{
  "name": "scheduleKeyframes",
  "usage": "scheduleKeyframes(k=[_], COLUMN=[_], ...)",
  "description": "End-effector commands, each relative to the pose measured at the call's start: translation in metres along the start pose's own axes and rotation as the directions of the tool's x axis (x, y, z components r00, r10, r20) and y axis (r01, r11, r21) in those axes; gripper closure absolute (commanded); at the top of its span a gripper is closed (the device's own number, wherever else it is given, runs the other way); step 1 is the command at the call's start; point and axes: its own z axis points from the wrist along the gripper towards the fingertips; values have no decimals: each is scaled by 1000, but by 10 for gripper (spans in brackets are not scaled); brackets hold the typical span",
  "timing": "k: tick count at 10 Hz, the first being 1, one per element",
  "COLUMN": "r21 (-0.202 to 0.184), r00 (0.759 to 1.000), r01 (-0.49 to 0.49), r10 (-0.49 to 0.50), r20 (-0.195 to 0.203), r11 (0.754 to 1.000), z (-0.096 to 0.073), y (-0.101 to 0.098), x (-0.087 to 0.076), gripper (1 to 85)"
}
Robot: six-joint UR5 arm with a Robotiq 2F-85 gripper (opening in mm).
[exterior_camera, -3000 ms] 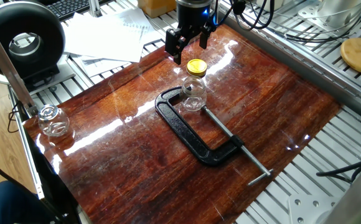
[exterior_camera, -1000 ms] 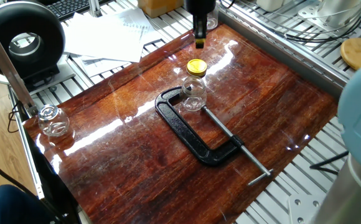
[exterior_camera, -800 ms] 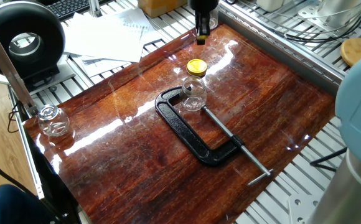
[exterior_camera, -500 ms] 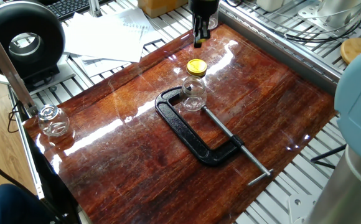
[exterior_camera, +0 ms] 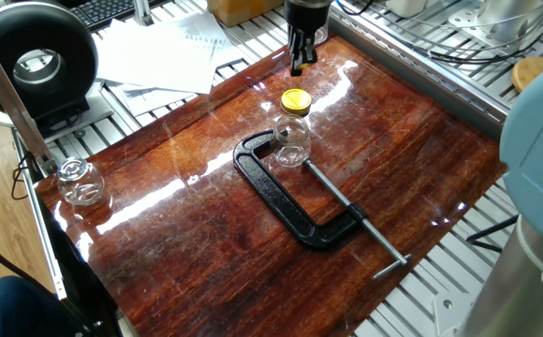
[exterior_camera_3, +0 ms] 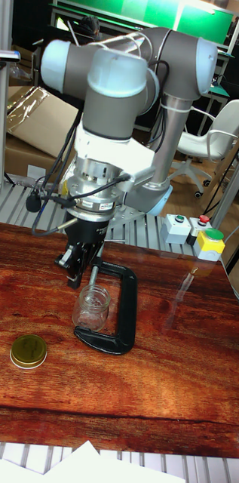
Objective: Screw the lid onto the jar
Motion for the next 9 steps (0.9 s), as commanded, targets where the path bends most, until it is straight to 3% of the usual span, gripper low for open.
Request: scheduleKeyframes(k=[1, 2, 4, 6, 7, 9], r21=[6, 7, 4, -31, -37, -57], r00=[998, 999, 998, 998, 996, 976], r01=[-40, -47, -44, -67, -92, -218], r10=[40, 47, 44, 67, 92, 218], r20=[-48, -24, -41, -13, 3, -11], r11=[999, 999, 999, 997, 995, 974], z=[-12, -13, -20, -20, -20, -21], y=[7, 6, 10, 19, 20, 25], x=[4, -2, 7, -1, -5, -4], gripper=[843, 843, 843, 843, 843, 843])
